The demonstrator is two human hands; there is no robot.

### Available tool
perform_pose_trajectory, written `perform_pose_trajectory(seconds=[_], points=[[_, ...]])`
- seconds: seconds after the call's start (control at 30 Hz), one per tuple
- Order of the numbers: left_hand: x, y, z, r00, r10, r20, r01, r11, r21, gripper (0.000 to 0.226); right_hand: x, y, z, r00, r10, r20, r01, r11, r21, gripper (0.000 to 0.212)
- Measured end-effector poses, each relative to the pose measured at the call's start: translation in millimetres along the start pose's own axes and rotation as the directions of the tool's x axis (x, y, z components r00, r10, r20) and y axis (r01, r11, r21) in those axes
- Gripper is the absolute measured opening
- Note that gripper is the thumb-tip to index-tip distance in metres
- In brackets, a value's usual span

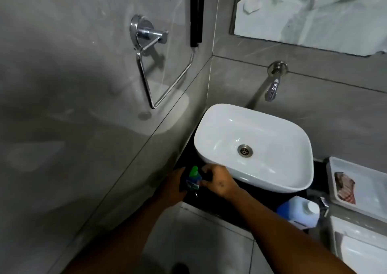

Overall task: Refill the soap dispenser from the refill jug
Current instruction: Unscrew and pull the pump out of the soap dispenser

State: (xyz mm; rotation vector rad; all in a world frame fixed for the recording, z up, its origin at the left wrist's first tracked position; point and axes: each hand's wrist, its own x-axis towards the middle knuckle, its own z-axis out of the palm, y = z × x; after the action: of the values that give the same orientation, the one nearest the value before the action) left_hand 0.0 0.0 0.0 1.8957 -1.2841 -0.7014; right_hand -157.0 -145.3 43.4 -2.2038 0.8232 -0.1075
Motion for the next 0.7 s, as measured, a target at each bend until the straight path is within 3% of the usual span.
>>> perform_pose_trajectory(seconds=[0.07,0.17,0.27,0.37,0.57,0.63,0.7], points=[[8,-3,6,0.997,-0.048,0.053,0.054,0.992,-0.113,0.069,3,-1,5,1.0,0.012,-0.017,-0.011,0.998,0.069,0.025],[20,-6,12,0.982,-0.185,0.04,0.188,0.977,-0.096,0.054,2,1,14,0.997,0.059,-0.046,-0.051,0.985,0.167,0.027],[21,-4,15,0.983,-0.18,0.044,0.185,0.975,-0.123,0.041,-3,2,14,0.992,0.091,-0.088,-0.067,0.967,0.246,0.029],[21,13,18,0.981,-0.188,0.046,0.194,0.962,-0.194,0.044,-13,-3,-1,0.981,0.107,-0.16,-0.052,0.948,0.313,0.027],[33,97,-6,0.994,0.024,0.108,0.007,0.961,-0.277,0.047,-45,-29,-70,0.865,0.243,-0.438,0.003,0.872,0.489,0.047],[39,131,-14,0.99,0.078,0.119,-0.038,0.95,-0.31,0.044,-56,-41,-97,0.831,0.248,-0.499,0.033,0.872,0.488,0.04],[44,159,-19,0.987,0.116,0.115,-0.071,0.937,-0.341,0.045,-67,-49,-125,0.85,0.189,-0.492,0.094,0.865,0.494,0.023]])
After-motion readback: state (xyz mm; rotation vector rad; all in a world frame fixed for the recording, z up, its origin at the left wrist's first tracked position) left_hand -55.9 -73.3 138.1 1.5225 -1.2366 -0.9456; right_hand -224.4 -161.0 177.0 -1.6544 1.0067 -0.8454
